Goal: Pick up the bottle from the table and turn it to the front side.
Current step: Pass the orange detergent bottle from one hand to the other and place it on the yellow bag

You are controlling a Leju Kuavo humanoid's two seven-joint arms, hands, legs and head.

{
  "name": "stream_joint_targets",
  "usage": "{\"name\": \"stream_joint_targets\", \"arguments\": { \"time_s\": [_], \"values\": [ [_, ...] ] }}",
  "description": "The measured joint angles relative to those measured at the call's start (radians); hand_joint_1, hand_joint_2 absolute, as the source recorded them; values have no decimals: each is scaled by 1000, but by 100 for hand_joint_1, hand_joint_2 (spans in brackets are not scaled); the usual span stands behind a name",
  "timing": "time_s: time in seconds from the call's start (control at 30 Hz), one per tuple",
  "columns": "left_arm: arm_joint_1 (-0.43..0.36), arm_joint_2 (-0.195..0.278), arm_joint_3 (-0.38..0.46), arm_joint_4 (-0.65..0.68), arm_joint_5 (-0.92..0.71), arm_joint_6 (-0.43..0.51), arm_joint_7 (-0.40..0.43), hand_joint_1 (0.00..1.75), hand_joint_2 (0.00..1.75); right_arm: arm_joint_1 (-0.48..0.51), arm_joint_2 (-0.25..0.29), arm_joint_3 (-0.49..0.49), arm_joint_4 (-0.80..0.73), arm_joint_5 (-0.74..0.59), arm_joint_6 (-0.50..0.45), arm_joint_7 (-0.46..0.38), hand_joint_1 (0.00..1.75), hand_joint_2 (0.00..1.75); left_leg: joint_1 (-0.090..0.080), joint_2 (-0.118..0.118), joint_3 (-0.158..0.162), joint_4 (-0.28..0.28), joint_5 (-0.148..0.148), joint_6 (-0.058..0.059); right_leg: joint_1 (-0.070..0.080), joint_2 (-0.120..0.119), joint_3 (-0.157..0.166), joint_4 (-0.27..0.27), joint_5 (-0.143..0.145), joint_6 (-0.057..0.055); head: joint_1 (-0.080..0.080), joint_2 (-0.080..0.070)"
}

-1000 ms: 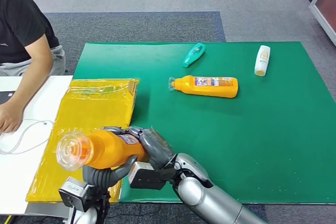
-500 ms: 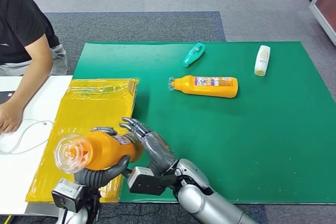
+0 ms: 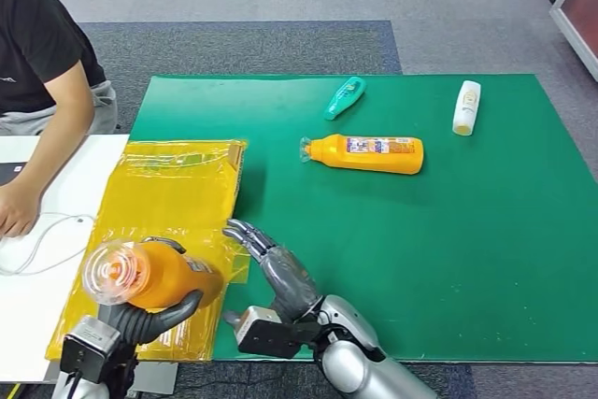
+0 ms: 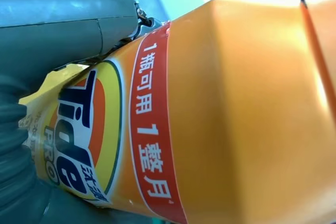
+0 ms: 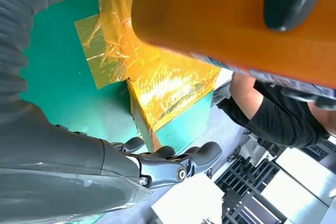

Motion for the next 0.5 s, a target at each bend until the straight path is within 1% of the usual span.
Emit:
{"name": "stream_joint_targets", "arguments": {
  "time_s": [0.07, 0.17, 0.27, 0.4, 0.5],
  "values": [
    [19, 7, 15, -10, 1, -25, 19, 175, 175, 7, 0, -6, 0, 6, 0, -2, 0, 175, 0, 0, 0, 0, 0, 0, 0, 0, 0, 0, 0, 0, 0, 0],
    [40, 17, 29, -17, -11, -40, 31, 175, 175, 15, 0, -15, 0, 10, -1, -4, 0, 175, 0, 0, 0, 0, 0, 0, 0, 0, 0, 0, 0, 0, 0, 0],
    [63, 39, 41, -19, -37, -81, 74, 175, 175, 24, 0, -27, 0, 14, -3, -8, 0, 175, 0, 0, 0, 0, -1, -1, 0, 0, 0, 0, -1, -1, 0, 0],
    [118, 90, 53, -19, -51, -175, 153, 175, 175, 46, 0, -51, 0, 23, -8, -20, 0, 175, 1, 0, 0, 0, -1, -2, 1, 0, -1, 0, -1, -1, 0, 0],
    [148, 137, 54, -17, -100, -211, 207, 175, 175, 56, -1, -68, 1, 28, -9, -29, 0, 175, 1, 0, 0, 0, -2, -2, 2, 0, 0, 0, -2, -2, 0, 0]
  ]
}}
